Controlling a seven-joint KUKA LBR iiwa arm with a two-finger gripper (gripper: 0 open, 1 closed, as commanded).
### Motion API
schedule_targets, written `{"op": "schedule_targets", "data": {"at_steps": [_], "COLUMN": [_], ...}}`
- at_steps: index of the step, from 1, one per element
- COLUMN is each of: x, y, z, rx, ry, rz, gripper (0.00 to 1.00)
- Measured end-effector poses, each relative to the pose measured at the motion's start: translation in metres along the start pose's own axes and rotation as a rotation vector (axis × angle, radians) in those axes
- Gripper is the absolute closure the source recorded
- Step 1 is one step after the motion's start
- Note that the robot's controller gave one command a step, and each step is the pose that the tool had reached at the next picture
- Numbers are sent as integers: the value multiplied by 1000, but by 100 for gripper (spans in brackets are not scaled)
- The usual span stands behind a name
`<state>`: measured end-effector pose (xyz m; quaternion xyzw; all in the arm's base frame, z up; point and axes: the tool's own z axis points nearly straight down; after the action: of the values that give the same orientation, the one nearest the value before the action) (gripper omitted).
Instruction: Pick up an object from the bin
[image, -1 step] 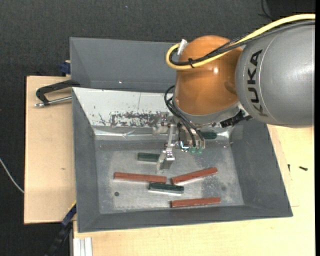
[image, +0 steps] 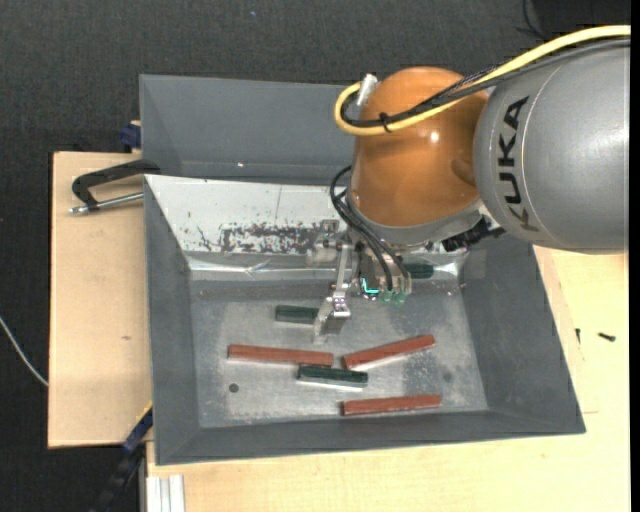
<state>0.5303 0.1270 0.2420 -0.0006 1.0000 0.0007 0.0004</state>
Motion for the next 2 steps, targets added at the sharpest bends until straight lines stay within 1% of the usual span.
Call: {"op": "schedule_targets", "data": {"at_steps": [1,2], "x": [8,24], "y": [-14,-15], "z": [45,107], "rx": [-2,0], "ry": [-7,-3], "rz": [-2,19], "gripper": [0,0]}}
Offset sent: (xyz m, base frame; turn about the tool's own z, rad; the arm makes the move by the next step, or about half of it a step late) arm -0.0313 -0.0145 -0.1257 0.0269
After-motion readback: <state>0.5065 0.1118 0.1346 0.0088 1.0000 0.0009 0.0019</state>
